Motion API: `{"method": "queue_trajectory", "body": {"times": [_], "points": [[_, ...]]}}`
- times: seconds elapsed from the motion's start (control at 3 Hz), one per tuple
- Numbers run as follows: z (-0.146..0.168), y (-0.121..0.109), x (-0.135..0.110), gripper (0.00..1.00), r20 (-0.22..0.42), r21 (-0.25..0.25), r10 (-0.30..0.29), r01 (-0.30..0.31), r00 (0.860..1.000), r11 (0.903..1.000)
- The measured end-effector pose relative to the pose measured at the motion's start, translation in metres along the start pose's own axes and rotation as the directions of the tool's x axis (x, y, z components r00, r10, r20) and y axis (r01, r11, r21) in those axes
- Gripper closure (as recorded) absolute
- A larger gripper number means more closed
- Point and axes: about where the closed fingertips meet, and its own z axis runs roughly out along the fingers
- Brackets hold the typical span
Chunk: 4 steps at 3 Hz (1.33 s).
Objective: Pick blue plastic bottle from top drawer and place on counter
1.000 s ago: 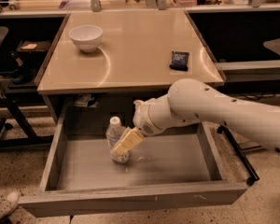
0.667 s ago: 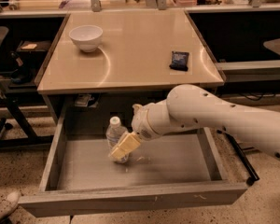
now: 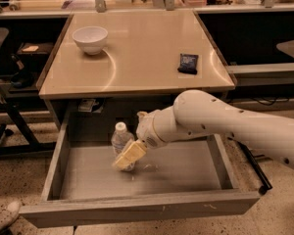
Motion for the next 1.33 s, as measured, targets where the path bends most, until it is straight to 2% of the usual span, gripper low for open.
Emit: {"method": "queue_trajectory", "body": {"times": [0.67,1.0,1.33], "points": [[0.0158,0.0037,0.0049,0.00,0.002,-0.035,0.013,-0.013,1.000,0.9993],[0.0158,0.0037,0.0049,0.18,0.002,-0.035,0.013,-0.013,1.000,0.9993],[0.0158,0.0038,0.0049,0.42,0.001,-0.035,0.013,-0.013,1.000,0.9993]]}}
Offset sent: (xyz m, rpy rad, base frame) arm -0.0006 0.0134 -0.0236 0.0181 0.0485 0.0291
